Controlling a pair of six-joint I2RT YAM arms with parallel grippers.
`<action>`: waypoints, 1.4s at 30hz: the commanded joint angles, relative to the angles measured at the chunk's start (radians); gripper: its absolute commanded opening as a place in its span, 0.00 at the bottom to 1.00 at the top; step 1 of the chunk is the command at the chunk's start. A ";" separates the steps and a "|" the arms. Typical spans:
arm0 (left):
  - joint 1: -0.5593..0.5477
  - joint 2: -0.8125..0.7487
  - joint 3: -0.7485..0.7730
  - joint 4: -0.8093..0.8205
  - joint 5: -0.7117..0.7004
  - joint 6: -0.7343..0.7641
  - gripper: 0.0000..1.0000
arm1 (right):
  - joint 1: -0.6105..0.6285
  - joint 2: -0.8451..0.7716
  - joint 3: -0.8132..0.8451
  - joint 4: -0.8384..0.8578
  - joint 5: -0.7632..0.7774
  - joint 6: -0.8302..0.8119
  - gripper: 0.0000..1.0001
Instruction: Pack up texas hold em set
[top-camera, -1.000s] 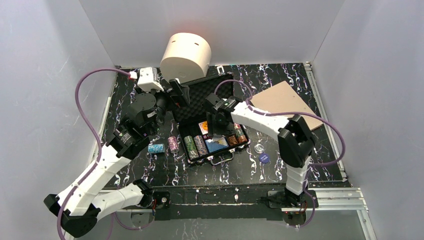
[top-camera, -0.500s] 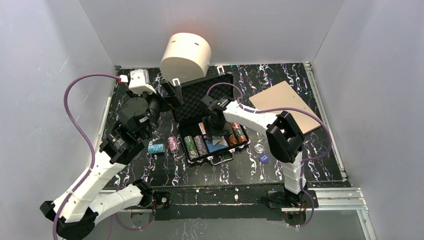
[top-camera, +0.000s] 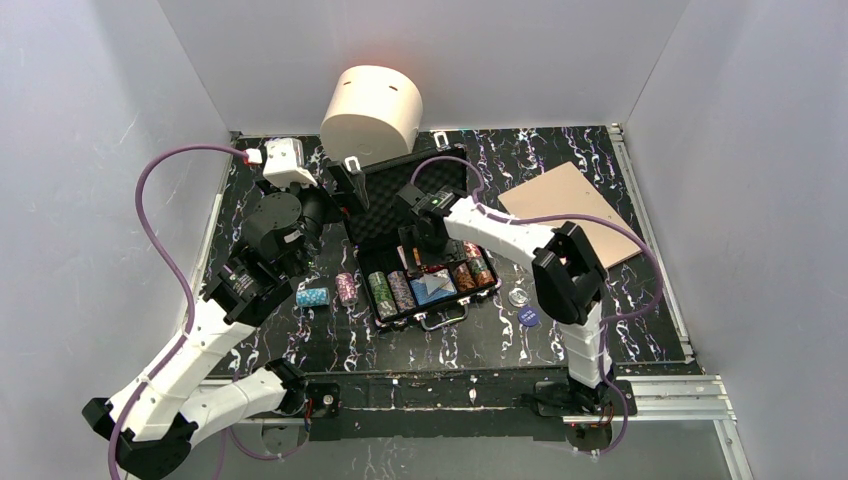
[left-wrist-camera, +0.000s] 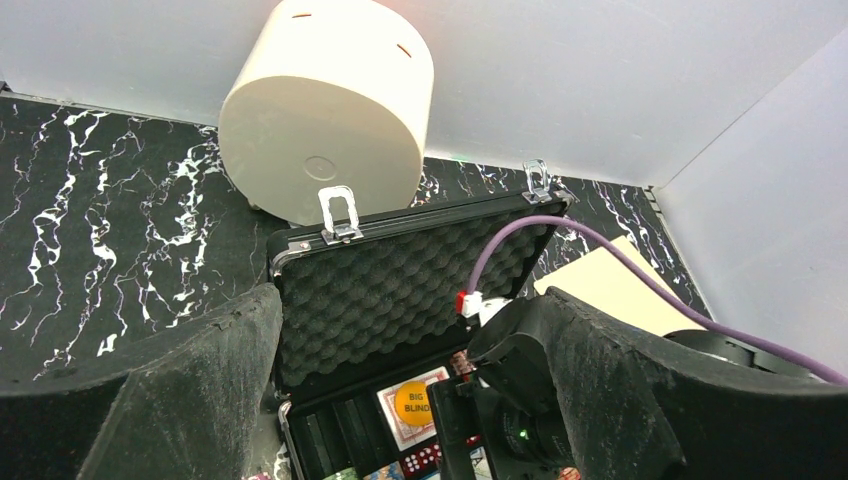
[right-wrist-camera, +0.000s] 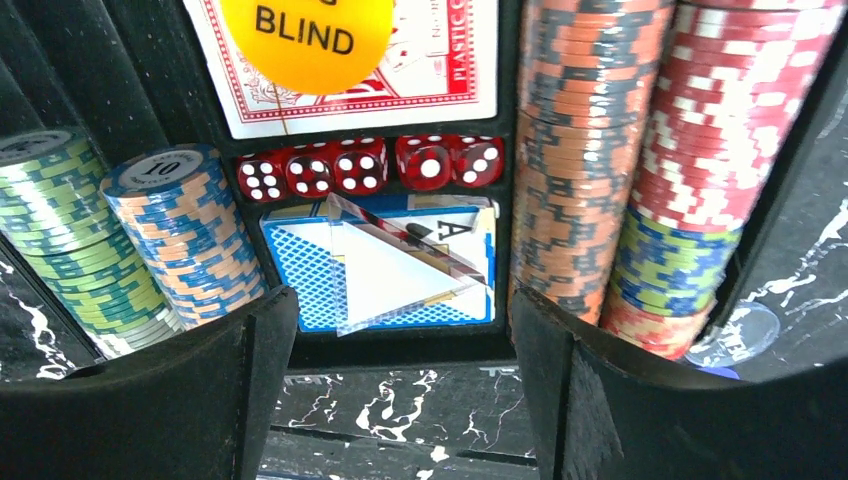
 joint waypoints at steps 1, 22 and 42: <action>0.002 -0.003 0.006 0.015 -0.024 0.007 0.98 | -0.011 -0.127 0.013 -0.016 0.089 0.059 0.85; 0.003 -0.003 -0.019 0.048 0.001 -0.009 0.98 | -0.350 -0.571 -0.709 0.074 0.050 0.342 0.79; 0.003 0.018 -0.002 0.034 0.020 -0.008 0.98 | -0.429 -0.379 -0.744 0.266 0.032 0.177 0.74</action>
